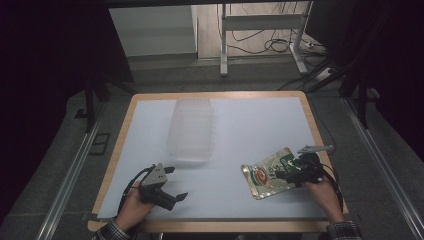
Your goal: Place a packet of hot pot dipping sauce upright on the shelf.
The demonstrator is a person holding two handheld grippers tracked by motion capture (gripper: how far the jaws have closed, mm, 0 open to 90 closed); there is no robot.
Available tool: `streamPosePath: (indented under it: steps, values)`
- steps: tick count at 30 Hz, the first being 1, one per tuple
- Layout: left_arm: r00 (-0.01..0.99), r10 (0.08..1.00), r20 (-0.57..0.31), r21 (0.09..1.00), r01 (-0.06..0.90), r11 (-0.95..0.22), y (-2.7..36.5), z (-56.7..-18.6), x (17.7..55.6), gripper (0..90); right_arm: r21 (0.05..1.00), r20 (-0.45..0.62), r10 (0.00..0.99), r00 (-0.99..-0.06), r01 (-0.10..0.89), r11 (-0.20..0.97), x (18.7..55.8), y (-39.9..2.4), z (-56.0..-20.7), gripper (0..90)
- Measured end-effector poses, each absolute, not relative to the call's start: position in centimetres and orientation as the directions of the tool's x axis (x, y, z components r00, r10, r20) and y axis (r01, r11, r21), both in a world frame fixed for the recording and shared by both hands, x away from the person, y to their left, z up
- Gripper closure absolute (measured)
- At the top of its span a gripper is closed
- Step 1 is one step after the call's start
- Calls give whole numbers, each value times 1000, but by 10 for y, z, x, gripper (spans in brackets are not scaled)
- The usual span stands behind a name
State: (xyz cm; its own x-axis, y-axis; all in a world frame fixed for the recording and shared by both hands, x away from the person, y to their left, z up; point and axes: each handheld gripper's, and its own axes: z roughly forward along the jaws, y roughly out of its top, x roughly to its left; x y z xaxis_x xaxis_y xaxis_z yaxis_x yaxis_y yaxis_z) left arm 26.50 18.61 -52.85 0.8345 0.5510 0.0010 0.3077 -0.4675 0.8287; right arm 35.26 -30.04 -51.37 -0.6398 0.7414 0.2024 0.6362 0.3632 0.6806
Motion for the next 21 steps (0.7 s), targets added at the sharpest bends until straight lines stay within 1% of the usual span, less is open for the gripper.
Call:
streamPosePath:
  steps: [1, 6, 7, 8, 9, 10, 11, 12, 13, 15, 16, 17, 18, 20, 21]
  values:
    - [834, 551, 1, 829, 308, -467, 186, -528, 265, 15, 677, 177, 741, -648, 626, 386, 352, -294, -512, 41]
    - [836, 549, 2, 828, 306, -470, 186, -529, 265, 15, 673, 161, 722, -673, 610, 418, 350, -282, -510, 62]
    - [836, 548, 2, 828, 306, -470, 186, -529, 265, 15, 670, 128, 705, -697, 585, 456, 348, -273, -509, 61]
    - [836, 548, 3, 827, 306, -471, 186, -529, 265, 16, 660, 99, 707, -700, 578, 480, 346, -267, -508, 75]
    - [836, 548, 4, 827, 306, -472, 186, -529, 265, 16, 660, 99, 707, -700, 578, 480, 346, -267, -508, 75]
    - [836, 548, 6, 826, 304, -474, 186, -529, 265, 16, 641, 19, 718, -696, 560, 525, 342, -255, -507, 173]
    - [837, 547, 7, 826, 304, -475, 185, -529, 264, 16, 641, 19, 718, -696, 560, 525, 342, -255, -507, 173]
    - [837, 546, 7, 826, 303, -475, 185, -529, 264, 16, 640, -17, 720, -693, 546, 541, 340, -251, -506, 231]
    - [837, 547, 8, 825, 303, -476, 185, -529, 264, 16, 641, -19, 722, -691, 546, 540, 340, -248, -504, 303]
    - [837, 548, 11, 824, 303, -478, 185, -529, 264, 17, 632, -18, 734, -679, 561, 535, 340, -245, -501, 456]
    - [837, 548, 13, 824, 302, -480, 185, -529, 264, 18, 614, -68, 743, -666, 559, 557, 340, -243, -500, 587]
    - [837, 548, 13, 824, 302, -480, 185, -529, 264, 18, 614, -68, 743, -666, 559, 557, 340, -243, -500, 587]
    - [837, 548, 14, 824, 301, -480, 185, -529, 264, 19, 599, -97, 737, -669, 552, 580, 340, -243, -502, 643]
    - [836, 548, 15, 824, 301, -481, 185, -529, 264, 19, 589, -89, 728, -680, 554, 589, 341, -244, -501, 698]
    - [836, 548, 15, 824, 301, -481, 185, -529, 264, 19, 589, -89, 728, -680, 554, 589, 341, -244, -501, 698]
